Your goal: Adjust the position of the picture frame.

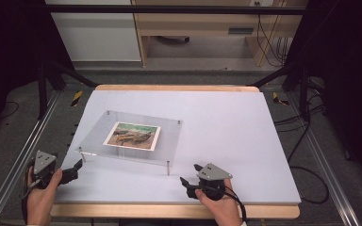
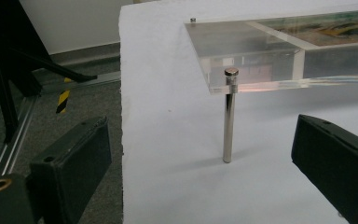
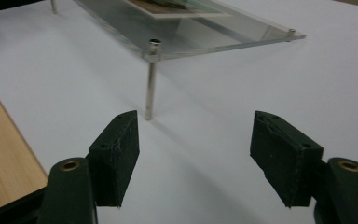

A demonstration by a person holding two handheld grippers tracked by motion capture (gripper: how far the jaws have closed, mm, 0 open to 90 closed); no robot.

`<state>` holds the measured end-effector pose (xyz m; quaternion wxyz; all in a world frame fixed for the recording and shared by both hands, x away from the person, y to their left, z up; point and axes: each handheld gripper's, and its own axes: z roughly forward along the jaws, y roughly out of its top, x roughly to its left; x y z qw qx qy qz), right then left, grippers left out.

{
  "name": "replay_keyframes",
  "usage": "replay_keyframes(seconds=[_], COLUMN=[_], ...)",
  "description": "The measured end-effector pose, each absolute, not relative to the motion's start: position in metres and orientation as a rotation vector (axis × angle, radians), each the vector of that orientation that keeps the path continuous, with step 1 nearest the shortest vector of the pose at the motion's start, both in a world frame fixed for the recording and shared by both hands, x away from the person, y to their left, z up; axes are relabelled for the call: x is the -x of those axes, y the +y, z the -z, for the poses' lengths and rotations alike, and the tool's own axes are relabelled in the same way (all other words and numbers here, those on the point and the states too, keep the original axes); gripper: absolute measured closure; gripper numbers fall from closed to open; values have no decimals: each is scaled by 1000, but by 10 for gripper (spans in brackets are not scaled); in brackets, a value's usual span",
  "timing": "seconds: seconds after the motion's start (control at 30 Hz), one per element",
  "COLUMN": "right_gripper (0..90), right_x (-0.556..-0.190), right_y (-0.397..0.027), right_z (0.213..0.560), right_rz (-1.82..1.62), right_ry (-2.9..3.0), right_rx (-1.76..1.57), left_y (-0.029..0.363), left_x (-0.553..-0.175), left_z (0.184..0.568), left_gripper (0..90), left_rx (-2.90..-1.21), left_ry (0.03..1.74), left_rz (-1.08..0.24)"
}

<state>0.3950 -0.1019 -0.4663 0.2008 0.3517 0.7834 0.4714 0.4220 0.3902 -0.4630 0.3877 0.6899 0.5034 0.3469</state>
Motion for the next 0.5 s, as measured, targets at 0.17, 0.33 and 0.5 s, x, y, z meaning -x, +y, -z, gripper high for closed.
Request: replay_keyframes(seconds=[0.17,0.33,0.5], right_gripper=[344,341,399], right_x=[-394,-399,-409], right_y=[-75,-66,-55], right_z=[470,471,474], right_rz=[-1319,-1345,-1311], right_ry=[2226,2235,2266], right_rx=[-959,-970,-978], left_y=[393,391,388], left_x=[-422,-424,-426], left_z=[464,465,464], left_gripper=[40,42,47], left_rx=[-1756,-1776,-1776], left_ry=[1270,1264,1266], left_rz=[-874,-833,-767])
